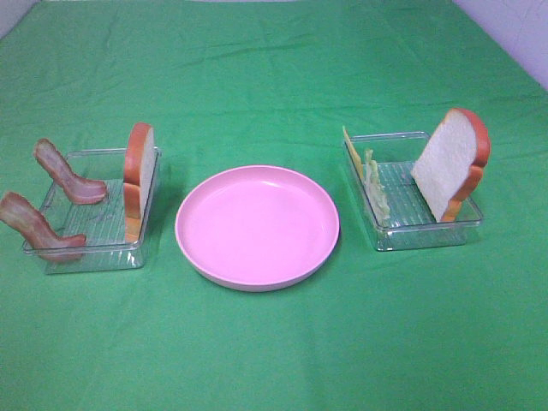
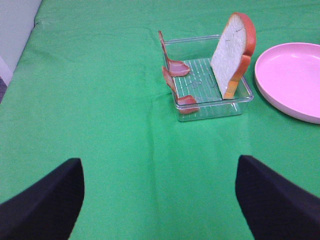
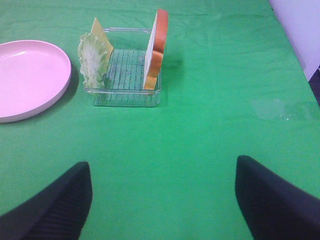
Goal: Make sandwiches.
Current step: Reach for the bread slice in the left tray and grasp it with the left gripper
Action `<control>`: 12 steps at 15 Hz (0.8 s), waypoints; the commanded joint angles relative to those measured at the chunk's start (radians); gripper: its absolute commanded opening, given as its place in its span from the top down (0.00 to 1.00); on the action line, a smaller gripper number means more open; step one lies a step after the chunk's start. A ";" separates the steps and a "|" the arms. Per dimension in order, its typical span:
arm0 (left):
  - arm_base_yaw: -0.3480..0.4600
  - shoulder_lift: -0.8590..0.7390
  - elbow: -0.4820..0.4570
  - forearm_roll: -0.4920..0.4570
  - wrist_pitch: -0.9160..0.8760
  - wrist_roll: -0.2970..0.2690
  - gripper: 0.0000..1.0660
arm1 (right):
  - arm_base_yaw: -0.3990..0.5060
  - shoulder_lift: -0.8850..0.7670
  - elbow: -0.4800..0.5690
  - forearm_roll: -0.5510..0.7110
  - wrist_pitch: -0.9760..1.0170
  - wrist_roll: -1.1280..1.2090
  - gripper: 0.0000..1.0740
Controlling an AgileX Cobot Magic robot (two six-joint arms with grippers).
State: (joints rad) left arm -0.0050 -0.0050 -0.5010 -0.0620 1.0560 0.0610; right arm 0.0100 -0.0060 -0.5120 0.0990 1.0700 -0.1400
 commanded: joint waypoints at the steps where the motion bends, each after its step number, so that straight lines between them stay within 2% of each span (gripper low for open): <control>1: 0.001 -0.022 0.002 -0.003 -0.011 0.000 0.26 | -0.005 -0.014 0.005 -0.004 -0.008 -0.010 0.30; 12: 0.001 -0.020 -0.001 -0.003 -0.013 -0.002 0.26 | -0.005 -0.014 0.005 -0.004 -0.008 -0.010 0.30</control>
State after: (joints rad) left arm -0.0050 -0.0050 -0.5010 -0.0620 1.0560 0.0610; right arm 0.0100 -0.0060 -0.5120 0.0990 1.0700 -0.1400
